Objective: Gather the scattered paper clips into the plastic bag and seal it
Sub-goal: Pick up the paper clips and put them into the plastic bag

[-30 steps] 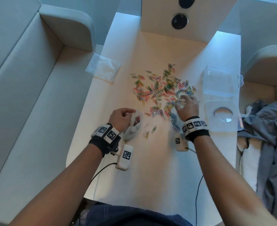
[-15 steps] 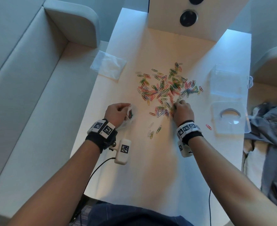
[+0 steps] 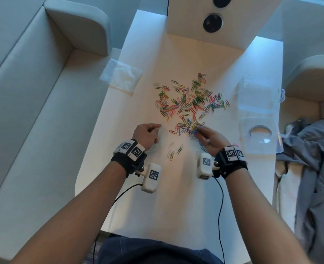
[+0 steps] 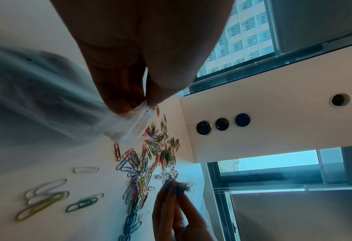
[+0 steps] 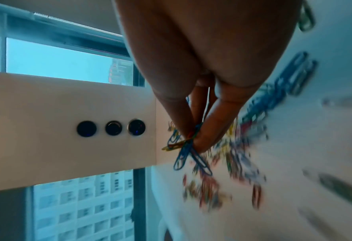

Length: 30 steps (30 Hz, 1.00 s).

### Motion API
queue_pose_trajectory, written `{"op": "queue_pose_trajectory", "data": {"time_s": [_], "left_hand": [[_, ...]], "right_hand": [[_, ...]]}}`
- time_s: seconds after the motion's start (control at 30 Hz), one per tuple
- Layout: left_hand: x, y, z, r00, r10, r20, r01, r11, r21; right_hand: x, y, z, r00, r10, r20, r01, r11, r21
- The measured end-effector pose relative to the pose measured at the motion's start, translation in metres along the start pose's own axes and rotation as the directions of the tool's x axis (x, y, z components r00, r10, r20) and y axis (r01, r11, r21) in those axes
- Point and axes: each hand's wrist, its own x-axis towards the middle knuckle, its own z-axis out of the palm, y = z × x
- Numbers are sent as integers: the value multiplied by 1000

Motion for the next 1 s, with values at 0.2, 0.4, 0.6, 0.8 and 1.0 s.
{"op": "queue_pose_trajectory", "data": {"time_s": [0.2,0.4,0.6,0.8,1.0], "left_hand": [[-4,2,16,998,14,54,-12,999,-35],[-8,7,11,999,30,30,-28,997,-66],[-7,4,13,995,72,67,-69,997,-46],[-4,7,17,991,109,78,-107,994,-31],[1,14,2,998,69,9,-69,997,-43]], "right_hand": [[-21,37,48,992,47,115,-47,999,-1],[-29,54,70,990,-86,114,128,890,-438],[-28,51,67,865,-385,321,414,188,-891],[-24,40,68,850,-266,455,466,-27,-885],[-5,-4,50,873,-245,422,487,374,-790]]}}
